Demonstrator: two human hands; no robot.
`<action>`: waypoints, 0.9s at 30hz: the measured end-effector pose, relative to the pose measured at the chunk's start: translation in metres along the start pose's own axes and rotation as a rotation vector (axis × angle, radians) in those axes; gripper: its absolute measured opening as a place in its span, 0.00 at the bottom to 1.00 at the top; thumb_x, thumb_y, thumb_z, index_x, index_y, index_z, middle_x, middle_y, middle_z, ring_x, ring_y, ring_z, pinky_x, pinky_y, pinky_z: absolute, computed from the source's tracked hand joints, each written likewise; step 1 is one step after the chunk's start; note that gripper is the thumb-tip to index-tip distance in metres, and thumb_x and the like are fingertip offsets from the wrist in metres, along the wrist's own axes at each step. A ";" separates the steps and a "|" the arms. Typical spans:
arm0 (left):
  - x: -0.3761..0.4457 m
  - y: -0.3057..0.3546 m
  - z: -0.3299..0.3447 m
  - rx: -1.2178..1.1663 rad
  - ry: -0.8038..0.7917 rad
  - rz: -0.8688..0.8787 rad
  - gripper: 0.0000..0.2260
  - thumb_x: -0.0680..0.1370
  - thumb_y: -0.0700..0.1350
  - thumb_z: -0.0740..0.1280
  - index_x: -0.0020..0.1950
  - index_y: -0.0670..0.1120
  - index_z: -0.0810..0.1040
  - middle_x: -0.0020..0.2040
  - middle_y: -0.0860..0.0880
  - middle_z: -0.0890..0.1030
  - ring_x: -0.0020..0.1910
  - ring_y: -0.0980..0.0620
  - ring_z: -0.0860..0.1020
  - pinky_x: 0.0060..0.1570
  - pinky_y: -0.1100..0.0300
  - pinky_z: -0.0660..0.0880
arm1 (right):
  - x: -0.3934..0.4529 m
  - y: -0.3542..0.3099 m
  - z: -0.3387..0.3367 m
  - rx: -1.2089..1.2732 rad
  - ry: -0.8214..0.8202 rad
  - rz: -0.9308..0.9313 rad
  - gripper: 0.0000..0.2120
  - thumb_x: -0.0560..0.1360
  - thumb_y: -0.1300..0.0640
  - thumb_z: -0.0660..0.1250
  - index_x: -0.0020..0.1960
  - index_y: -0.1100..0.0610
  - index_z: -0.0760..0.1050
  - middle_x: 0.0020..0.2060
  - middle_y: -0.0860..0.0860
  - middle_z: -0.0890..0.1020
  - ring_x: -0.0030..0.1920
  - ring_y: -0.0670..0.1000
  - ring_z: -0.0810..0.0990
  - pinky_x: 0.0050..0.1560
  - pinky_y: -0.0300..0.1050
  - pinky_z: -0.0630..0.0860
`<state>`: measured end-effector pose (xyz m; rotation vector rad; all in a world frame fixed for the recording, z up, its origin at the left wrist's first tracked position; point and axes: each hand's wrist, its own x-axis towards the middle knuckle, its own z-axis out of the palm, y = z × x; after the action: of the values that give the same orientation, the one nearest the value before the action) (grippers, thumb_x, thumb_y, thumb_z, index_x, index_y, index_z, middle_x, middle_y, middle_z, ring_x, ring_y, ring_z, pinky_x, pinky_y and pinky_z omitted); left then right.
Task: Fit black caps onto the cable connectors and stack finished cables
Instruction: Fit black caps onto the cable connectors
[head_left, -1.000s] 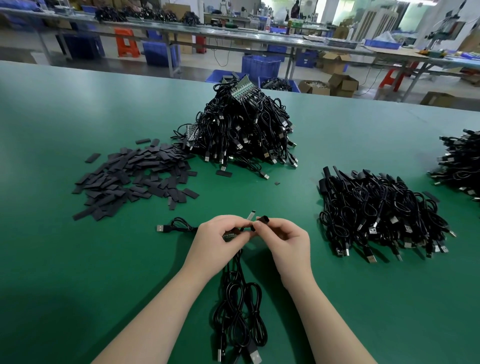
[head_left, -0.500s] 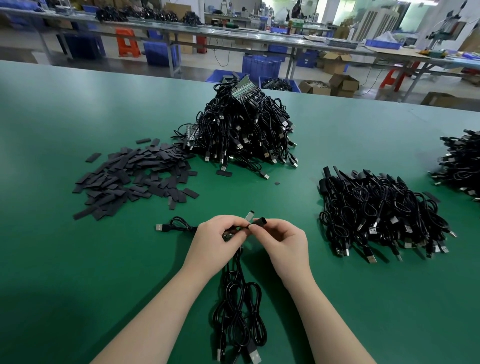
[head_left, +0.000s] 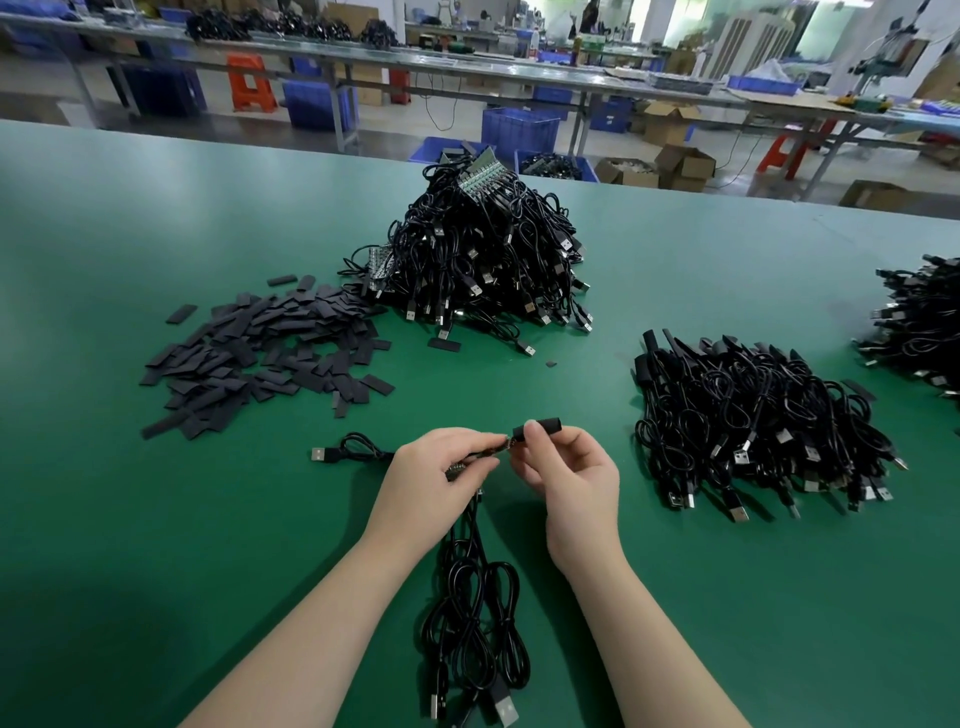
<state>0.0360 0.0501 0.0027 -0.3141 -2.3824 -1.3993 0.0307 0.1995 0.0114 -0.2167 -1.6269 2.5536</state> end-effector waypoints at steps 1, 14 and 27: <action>0.000 0.000 0.000 -0.005 0.005 0.001 0.14 0.74 0.39 0.74 0.55 0.55 0.84 0.49 0.66 0.81 0.52 0.65 0.79 0.52 0.71 0.74 | -0.001 0.000 0.001 0.001 -0.015 0.001 0.07 0.71 0.58 0.75 0.40 0.59 0.78 0.37 0.55 0.85 0.40 0.52 0.85 0.43 0.42 0.81; 0.001 0.001 -0.002 -0.083 -0.001 -0.052 0.13 0.74 0.40 0.74 0.55 0.54 0.84 0.49 0.61 0.83 0.52 0.63 0.80 0.52 0.70 0.74 | 0.001 -0.005 -0.005 -0.115 -0.097 -0.084 0.05 0.72 0.60 0.74 0.39 0.52 0.83 0.40 0.55 0.86 0.44 0.52 0.85 0.47 0.42 0.81; 0.002 -0.001 -0.002 -0.090 -0.031 -0.051 0.14 0.74 0.40 0.74 0.55 0.55 0.84 0.48 0.60 0.83 0.51 0.62 0.80 0.52 0.68 0.75 | 0.000 -0.004 -0.005 -0.062 -0.127 -0.024 0.05 0.65 0.52 0.76 0.39 0.53 0.84 0.38 0.54 0.86 0.42 0.52 0.86 0.45 0.42 0.81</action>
<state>0.0338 0.0481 0.0037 -0.3029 -2.3719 -1.5391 0.0316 0.2057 0.0134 -0.0406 -1.7419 2.5492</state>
